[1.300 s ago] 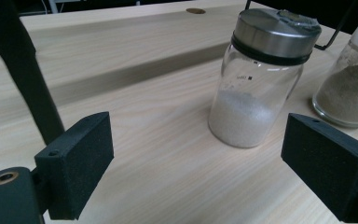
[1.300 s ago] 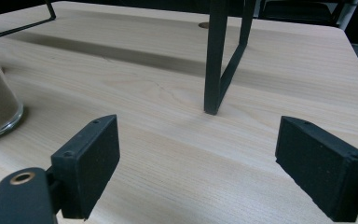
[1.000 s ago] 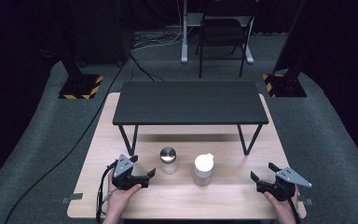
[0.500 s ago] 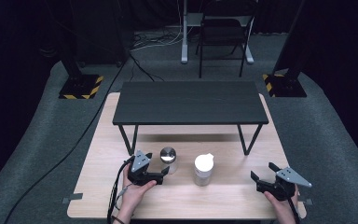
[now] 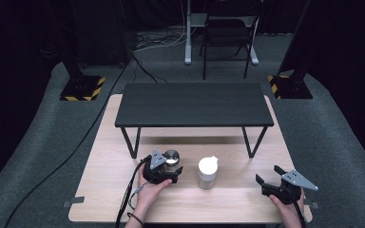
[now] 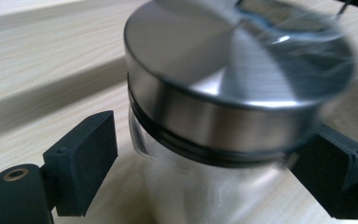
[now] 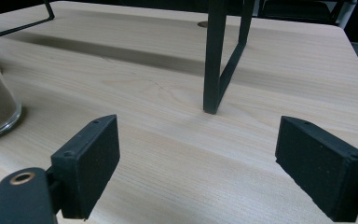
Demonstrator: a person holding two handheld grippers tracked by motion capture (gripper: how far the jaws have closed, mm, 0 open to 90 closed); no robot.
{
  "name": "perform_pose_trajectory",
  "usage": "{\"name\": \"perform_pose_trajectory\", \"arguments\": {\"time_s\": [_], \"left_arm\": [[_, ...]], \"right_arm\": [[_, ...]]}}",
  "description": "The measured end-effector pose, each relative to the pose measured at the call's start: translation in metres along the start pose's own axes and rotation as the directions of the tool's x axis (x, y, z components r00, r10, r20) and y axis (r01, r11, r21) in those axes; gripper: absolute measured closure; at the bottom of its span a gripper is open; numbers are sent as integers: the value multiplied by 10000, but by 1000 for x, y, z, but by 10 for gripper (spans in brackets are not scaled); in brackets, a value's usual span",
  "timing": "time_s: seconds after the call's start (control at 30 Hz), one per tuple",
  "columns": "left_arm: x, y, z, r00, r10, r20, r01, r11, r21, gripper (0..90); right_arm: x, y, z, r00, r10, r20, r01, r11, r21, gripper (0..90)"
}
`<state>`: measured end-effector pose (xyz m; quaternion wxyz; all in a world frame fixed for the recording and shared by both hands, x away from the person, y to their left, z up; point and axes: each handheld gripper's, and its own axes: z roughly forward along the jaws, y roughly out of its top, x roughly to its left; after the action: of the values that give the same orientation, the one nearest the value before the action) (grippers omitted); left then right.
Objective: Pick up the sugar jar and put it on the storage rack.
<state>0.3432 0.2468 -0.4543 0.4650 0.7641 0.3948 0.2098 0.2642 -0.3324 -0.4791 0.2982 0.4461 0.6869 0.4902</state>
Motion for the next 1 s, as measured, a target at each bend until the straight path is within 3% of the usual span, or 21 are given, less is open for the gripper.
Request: {"name": "perform_pose_trajectory", "arguments": {"time_s": [0.17, 0.33, 0.7, 1.0], "left_arm": [[-4, 0, 9, 9997, 37, -260, -35, 10000, 78, 175], [-9, -2, 11, 9993, 246, -273, -247, 9997, -38, 304], [-8, -5, 9, 9993, 335, -149, -337, 9994, -113, 308], [-4, -5, -1, 9999, 148, -35, -149, 9994, -319, 308]], "right_arm": [[0, 0, 0, 10000, 8, 11, -8, 10000, 18, 127], [0, 0, 0, 10000, -3, 11, 3, 10000, 0, 127], [0, 0, -1, 10000, -11, 17, 11, 10000, -4, 127], [0, 0, 0, 10000, -9, 7, 9, 10000, 42, 127]]}}
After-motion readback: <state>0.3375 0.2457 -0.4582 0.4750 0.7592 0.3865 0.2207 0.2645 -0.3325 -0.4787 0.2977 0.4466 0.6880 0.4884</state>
